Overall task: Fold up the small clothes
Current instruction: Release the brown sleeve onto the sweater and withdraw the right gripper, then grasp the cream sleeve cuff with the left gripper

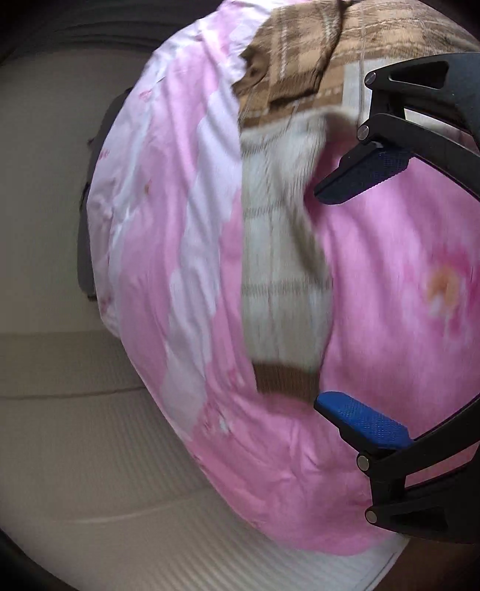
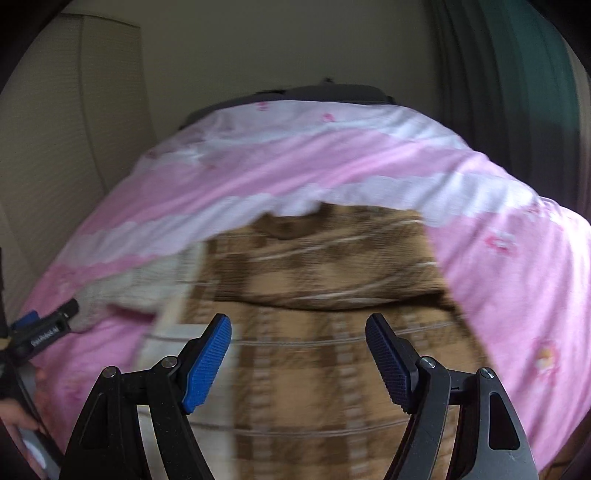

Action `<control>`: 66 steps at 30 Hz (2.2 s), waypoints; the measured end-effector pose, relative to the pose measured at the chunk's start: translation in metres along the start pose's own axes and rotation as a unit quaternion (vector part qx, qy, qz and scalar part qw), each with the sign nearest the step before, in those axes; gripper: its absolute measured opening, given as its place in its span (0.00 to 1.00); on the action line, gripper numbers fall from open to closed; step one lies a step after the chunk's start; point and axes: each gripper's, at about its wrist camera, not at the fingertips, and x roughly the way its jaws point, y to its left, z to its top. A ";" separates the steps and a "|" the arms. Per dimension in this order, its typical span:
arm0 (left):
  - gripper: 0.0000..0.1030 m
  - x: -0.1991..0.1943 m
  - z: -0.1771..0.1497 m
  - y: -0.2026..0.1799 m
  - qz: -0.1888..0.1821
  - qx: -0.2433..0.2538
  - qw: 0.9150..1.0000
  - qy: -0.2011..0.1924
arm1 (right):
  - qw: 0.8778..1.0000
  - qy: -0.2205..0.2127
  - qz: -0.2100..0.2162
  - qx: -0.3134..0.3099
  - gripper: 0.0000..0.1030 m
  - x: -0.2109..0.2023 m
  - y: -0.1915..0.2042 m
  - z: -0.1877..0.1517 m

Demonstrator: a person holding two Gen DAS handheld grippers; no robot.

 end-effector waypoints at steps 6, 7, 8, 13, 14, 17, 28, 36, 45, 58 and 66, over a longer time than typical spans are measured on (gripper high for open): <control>0.94 0.035 0.010 0.073 -0.024 -0.033 0.999 0.005 | 0.998 -0.006 0.031 -0.049 0.73 -0.002 0.084 -0.010; 0.92 0.042 0.012 0.081 -0.037 -0.037 0.999 0.006 | 0.998 -0.009 0.034 -0.053 0.73 -0.001 0.097 -0.010; 0.87 0.049 0.014 0.088 -0.050 -0.039 0.998 0.007 | 0.998 -0.012 0.036 -0.055 0.73 0.001 0.107 -0.010; 0.75 0.089 0.018 0.117 -0.071 -0.032 0.997 0.028 | 0.998 -0.012 0.042 -0.047 0.73 0.018 0.150 -0.008; 0.72 0.098 0.018 0.123 -0.081 -0.036 0.995 0.034 | 0.998 -0.010 0.045 -0.048 0.73 0.024 0.160 -0.008; 0.70 0.118 0.017 0.135 -0.130 -0.053 0.989 0.048 | 0.998 -0.005 0.050 -0.050 0.73 0.035 0.180 -0.010; 0.48 0.169 0.022 0.145 -0.239 -0.094 0.963 0.081 | 0.998 0.016 0.044 -0.052 0.73 0.063 0.200 -0.017; 0.13 0.163 0.025 0.148 -0.229 -0.094 0.965 0.080 | 0.998 0.016 0.036 -0.048 0.73 0.062 0.191 -0.013; 0.08 0.103 0.044 0.133 -0.212 -0.049 0.975 0.037 | 0.998 -0.019 0.037 -0.050 0.73 0.025 0.168 -0.003; 0.07 -0.027 0.092 0.008 -0.190 0.023 0.981 -0.016 | 0.999 -0.049 0.015 0.007 0.73 -0.025 0.066 0.011; 0.07 -0.064 0.118 -0.127 -0.233 0.073 0.970 -0.016 | 0.995 -0.054 -0.005 0.081 0.73 -0.040 -0.040 0.019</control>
